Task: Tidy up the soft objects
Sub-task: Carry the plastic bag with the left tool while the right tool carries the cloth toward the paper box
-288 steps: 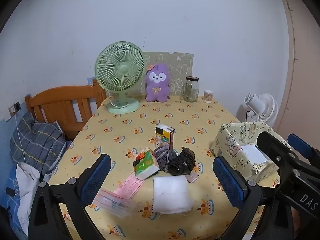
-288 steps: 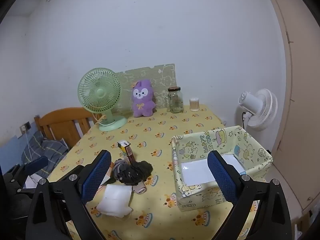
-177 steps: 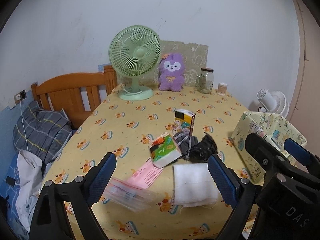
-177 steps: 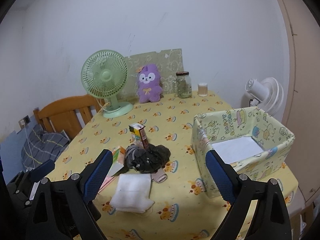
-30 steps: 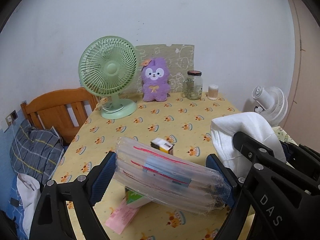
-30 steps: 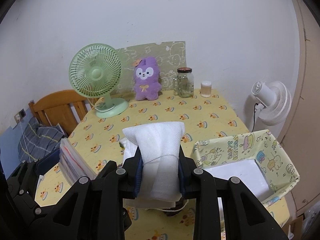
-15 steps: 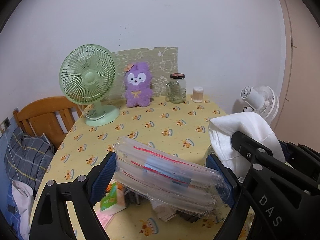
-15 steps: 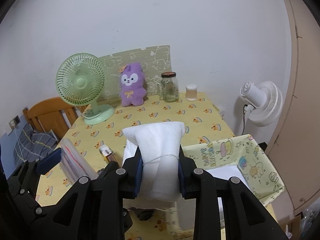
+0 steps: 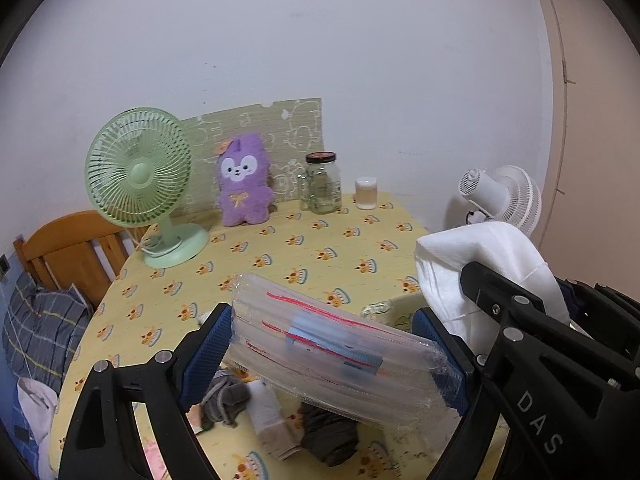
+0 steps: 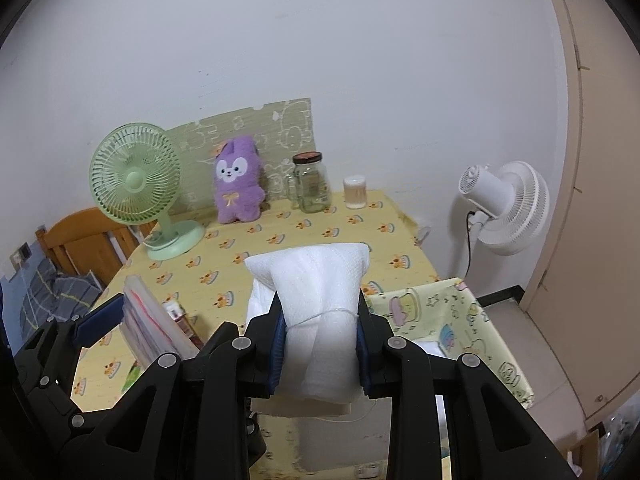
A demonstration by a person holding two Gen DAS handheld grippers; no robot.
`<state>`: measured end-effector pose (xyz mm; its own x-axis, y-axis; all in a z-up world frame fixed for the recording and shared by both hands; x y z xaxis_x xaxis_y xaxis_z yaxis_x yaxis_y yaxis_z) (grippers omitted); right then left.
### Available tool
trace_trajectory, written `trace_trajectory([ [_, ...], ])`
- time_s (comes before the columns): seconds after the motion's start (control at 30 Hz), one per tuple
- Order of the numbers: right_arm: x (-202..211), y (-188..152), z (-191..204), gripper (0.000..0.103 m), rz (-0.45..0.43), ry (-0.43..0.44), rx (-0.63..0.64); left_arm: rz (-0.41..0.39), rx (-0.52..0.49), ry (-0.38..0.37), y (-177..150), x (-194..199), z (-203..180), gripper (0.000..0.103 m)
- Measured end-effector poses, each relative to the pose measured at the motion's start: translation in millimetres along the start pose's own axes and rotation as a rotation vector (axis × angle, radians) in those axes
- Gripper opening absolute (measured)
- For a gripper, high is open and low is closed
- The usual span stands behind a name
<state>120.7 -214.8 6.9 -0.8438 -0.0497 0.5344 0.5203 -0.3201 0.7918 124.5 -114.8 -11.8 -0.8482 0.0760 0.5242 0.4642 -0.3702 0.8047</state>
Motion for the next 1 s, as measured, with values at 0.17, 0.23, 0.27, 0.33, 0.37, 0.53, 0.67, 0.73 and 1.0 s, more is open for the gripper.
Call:
trace_trajectory([
  [0.17, -2, 4, -13, 0.032, -0.012, -0.021, -0.003, -0.006, -0.029, -0.038, 7, -7, -16, 0.091],
  [0.23, -3, 6, -19, 0.032, -0.018, -0.035, -0.005, -0.009, -0.042, -0.048, 9, -10, -22, 0.091],
  [0.27, -4, 6, -22, 0.032, -0.020, -0.043, -0.006, -0.011, -0.048, -0.055, 11, -11, -26, 0.091],
  [0.33, -5, 8, -28, 0.032, -0.026, -0.057, -0.010, -0.011, -0.059, -0.073, 13, -15, -33, 0.091],
  [0.37, -6, 9, -32, 0.032, -0.028, -0.065, -0.012, -0.012, -0.064, -0.083, 15, -17, -37, 0.091],
  [0.53, -11, 11, -51, 0.032, -0.027, -0.107, -0.034, -0.007, -0.094, -0.126, 21, -29, -56, 0.091],
  [0.67, -18, 11, -65, 0.032, -0.024, -0.138, -0.048, 0.003, -0.108, -0.158, 22, -38, -69, 0.091],
  [0.73, -22, 11, -71, 0.032, -0.019, -0.150, -0.054, 0.009, -0.116, -0.169, 22, -43, -74, 0.091],
  [1.0, -35, 8, -88, 0.032, -0.004, -0.187, -0.078, 0.064, -0.160, -0.235, 21, -55, -86, 0.092],
])
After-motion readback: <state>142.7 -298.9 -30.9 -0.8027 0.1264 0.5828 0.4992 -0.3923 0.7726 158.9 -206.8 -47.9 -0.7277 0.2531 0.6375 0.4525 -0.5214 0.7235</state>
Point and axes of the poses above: each gripper's, at about its wrist camera, not at the fingertips, and x roughly against the way its jaws point, z to its left, y to its top, the point moved 3 cm from there along -x, roughly the way its jaws point, and after that the axes turned 15 degrees about -x, right-handed, at the moved point
